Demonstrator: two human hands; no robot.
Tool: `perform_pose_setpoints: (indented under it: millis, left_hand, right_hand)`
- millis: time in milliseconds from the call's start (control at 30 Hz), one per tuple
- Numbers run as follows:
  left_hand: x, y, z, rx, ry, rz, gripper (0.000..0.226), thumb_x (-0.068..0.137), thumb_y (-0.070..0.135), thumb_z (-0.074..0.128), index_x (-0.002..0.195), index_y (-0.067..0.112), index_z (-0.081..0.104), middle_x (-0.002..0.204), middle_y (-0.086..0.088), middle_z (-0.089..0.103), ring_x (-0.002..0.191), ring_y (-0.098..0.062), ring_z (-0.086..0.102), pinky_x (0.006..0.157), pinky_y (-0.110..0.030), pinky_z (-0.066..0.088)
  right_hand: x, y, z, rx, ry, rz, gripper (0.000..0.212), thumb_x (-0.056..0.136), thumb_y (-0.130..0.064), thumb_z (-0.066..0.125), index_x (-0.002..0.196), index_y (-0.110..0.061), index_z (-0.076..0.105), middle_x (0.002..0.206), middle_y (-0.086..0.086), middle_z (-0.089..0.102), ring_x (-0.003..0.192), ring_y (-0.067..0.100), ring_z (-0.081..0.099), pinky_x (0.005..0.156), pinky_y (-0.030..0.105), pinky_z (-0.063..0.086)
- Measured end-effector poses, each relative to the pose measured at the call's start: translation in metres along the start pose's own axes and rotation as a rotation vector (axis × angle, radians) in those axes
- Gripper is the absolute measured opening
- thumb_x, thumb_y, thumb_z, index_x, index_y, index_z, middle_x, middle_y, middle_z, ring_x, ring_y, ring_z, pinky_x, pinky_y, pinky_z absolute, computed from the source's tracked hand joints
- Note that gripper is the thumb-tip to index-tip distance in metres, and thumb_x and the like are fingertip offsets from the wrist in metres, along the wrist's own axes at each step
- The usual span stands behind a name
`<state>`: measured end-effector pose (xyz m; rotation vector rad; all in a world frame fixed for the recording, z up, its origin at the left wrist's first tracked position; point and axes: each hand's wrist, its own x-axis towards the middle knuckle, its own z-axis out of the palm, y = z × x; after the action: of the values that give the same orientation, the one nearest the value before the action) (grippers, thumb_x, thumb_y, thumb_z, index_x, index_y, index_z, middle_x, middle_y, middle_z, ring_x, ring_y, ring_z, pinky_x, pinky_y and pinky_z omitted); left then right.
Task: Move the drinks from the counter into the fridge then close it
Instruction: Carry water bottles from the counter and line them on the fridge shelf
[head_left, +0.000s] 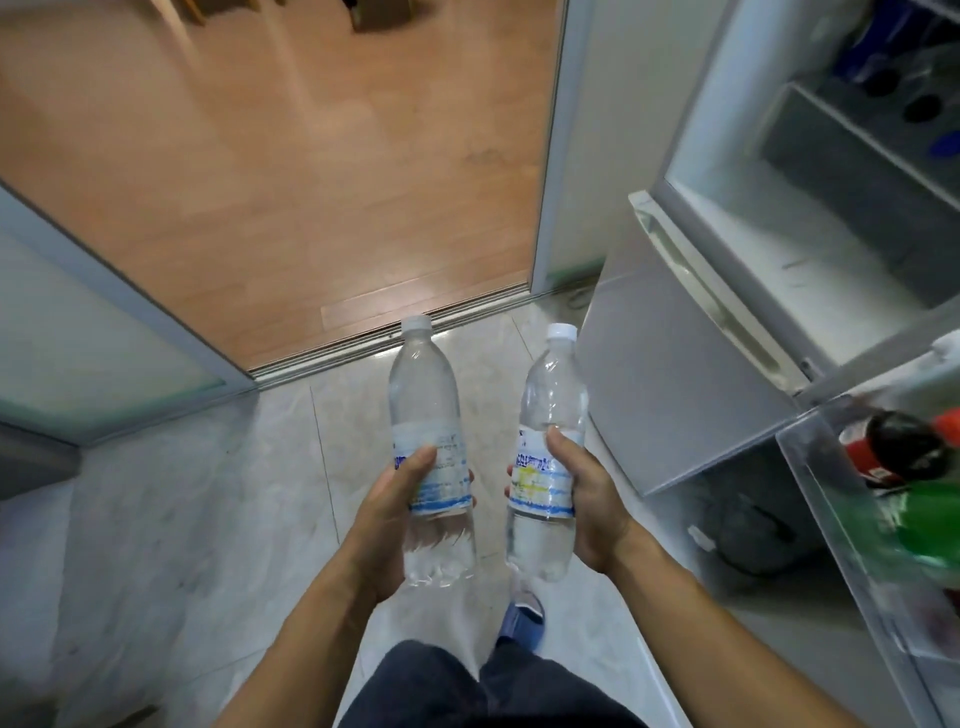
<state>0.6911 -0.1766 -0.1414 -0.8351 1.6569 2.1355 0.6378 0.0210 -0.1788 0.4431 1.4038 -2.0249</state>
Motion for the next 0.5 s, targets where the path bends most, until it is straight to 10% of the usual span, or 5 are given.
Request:
perform_pose_setpoints:
  millis: [500]
  left_hand:
    - [0.213, 0.159, 0.061, 0.193, -0.467, -0.096, 0.056, 0.07, 0.051, 0.068, 0.105, 0.007, 0.069, 0.092, -0.015, 0.074, 0.076, -0.026, 0.072, 0.059, -0.034, 0.057]
  right_hand:
    - [0.111, -0.115, 0.011, 0.268, 0.502, -0.229, 0.072, 0.071, -0.048, 0.078, 0.126, -0.006, 0.06, 0.099, 0.017, 0.075, 0.084, 0.03, 0.073, 0.075, 0.041, 0.057]
